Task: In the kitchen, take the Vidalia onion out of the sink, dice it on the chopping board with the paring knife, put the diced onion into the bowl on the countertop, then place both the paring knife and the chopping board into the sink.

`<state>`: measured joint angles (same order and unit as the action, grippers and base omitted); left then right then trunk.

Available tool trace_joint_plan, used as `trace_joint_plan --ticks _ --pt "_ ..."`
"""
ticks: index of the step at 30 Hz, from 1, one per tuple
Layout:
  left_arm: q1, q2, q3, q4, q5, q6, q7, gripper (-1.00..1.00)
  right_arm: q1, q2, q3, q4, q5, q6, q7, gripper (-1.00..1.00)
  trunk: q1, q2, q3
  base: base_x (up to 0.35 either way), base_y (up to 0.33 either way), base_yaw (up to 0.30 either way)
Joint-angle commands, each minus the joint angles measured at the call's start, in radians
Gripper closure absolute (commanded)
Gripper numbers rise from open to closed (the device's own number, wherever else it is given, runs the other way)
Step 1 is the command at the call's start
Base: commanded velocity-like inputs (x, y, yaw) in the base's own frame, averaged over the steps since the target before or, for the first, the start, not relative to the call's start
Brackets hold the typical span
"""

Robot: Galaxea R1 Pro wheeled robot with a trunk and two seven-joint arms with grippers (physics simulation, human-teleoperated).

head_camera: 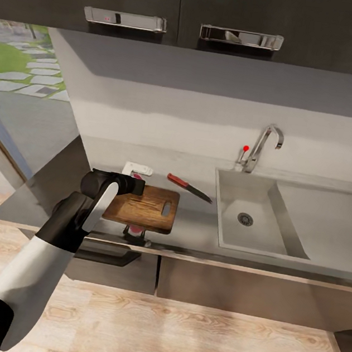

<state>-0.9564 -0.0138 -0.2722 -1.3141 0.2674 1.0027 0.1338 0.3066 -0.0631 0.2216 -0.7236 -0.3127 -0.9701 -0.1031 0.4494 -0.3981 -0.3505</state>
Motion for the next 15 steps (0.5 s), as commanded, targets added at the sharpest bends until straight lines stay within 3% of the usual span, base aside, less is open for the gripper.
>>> trace_joint_plan --ticks 1,15 --pt "-0.001 0.0 -0.001 -0.001 0.01 0.004 0.01 1.0 0.0 -0.001 0.007 -0.002 0.0 -0.001 -0.01 -1.0 0.001 -0.002 -0.003 -0.002 -0.001 0.0" --pt "-0.001 0.0 -0.001 0.0 0.01 0.004 0.01 1.0 0.0 -0.001 0.006 -0.002 0.0 -0.001 -0.01 -1.0 0.001 -0.002 -0.019 0.0 0.0 0.0"
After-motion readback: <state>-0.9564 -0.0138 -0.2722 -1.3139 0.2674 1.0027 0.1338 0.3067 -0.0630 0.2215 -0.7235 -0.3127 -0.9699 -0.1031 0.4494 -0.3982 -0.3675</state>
